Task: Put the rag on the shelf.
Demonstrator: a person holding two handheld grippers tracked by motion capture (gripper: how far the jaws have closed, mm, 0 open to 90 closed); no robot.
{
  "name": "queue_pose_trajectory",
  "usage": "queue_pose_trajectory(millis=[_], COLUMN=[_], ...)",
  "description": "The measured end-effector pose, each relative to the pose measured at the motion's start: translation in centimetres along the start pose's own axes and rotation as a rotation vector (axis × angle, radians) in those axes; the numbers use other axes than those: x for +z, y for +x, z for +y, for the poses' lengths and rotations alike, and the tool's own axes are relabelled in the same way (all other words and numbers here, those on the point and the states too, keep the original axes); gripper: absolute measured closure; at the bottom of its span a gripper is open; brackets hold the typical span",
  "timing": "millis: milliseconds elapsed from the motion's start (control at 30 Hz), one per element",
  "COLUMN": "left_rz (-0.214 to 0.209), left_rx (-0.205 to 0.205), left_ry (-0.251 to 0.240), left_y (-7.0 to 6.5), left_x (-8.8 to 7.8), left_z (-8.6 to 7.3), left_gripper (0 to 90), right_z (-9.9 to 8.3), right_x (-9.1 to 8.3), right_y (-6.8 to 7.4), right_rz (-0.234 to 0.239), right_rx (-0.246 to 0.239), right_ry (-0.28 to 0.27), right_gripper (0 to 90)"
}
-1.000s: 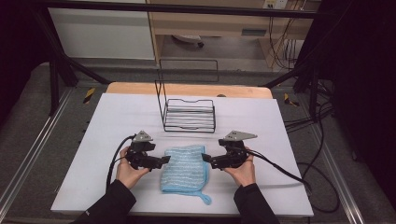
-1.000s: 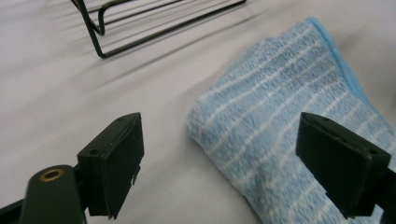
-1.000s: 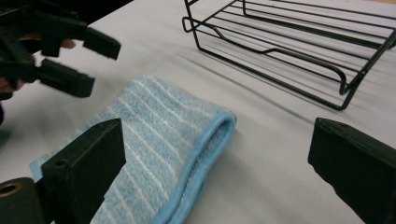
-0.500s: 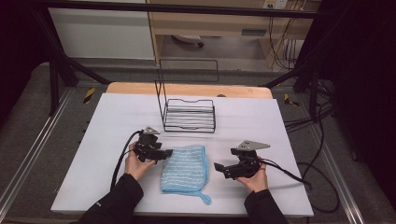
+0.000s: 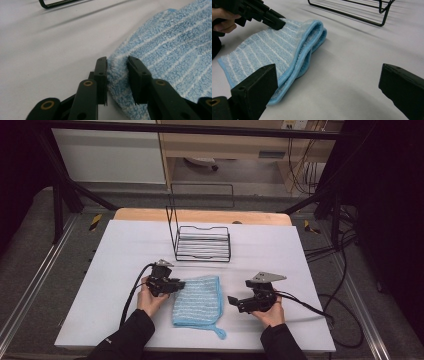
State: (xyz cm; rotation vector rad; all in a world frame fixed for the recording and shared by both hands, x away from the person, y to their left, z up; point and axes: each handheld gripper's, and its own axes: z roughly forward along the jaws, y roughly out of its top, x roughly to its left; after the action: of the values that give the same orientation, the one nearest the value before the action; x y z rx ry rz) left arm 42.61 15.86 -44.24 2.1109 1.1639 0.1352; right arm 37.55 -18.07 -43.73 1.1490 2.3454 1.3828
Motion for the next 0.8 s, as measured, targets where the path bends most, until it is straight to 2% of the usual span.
queue_pose_trajectory(millis=[233,467,533,633,800], left_rz=[0.002,0.001,0.001,0.001,-0.002], left_rx=[0.011,0.034,0.036,0.04,0.042], left_ry=[0.001,0.001,-0.001,-0.003,-0.003], left_y=[-0.2,-0.2,-0.2,-0.2,-0.1], left_x=[0.1,0.1,0.1,0.1,0.1], left_z=[0.0,0.0,-0.1,-0.1,-0.1], left_gripper=[73.6,73.9,73.9,74.0,73.9], right_z=[1.1,3.2,3.7,4.3,4.1], right_x=[0.7,2.6,3.4,4.8,7.0], right_y=[0.5,1.2,1.3,1.1,0.6], right_rz=[0.01,0.015,0.014,0.039,0.03], right_rx=[-0.001,-0.001,0.002,0.028,0.057], right_ry=[-0.006,-0.001,0.012,0.021,0.074], right_gripper=[4.1,8.3,13.6,23.5,36.5])
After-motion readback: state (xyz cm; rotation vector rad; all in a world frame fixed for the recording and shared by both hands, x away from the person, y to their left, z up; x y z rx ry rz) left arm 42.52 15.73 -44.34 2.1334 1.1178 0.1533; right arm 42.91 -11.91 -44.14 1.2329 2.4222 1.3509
